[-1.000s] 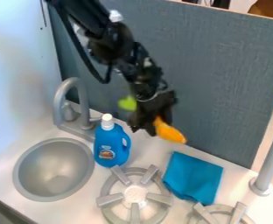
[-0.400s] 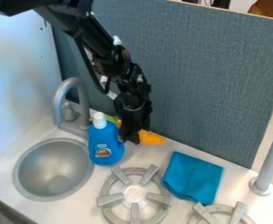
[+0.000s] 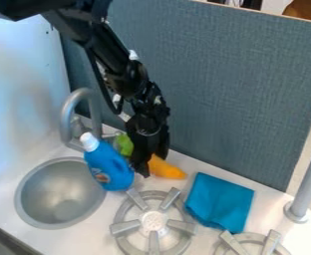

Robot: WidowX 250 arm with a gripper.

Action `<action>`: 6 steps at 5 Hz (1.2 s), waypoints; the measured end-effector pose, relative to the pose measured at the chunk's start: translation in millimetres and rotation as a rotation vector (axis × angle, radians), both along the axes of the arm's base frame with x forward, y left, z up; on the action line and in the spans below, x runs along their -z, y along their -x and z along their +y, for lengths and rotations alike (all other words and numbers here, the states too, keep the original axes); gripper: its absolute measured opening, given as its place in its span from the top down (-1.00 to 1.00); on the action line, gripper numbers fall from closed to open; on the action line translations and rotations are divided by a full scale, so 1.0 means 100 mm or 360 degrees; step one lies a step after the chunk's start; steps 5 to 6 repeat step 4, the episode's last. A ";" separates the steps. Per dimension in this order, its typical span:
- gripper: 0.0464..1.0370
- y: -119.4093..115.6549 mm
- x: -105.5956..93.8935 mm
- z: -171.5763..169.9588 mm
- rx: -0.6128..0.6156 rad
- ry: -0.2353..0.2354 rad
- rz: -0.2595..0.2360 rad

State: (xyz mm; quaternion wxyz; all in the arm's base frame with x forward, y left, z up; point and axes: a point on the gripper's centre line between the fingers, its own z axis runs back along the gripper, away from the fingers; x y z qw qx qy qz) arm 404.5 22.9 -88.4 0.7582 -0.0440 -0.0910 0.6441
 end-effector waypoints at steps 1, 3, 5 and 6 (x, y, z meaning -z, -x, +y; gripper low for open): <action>-0.95 0.06 -0.07 -0.10 0.0051 0.0004 -0.0024; -0.95 0.00 -0.59 -0.30 0.0381 -0.0082 -0.0299; -0.95 0.16 -1.07 -0.57 0.0824 -0.0294 -0.0341; -0.95 0.16 -1.07 -0.57 0.0824 -0.0294 -0.0341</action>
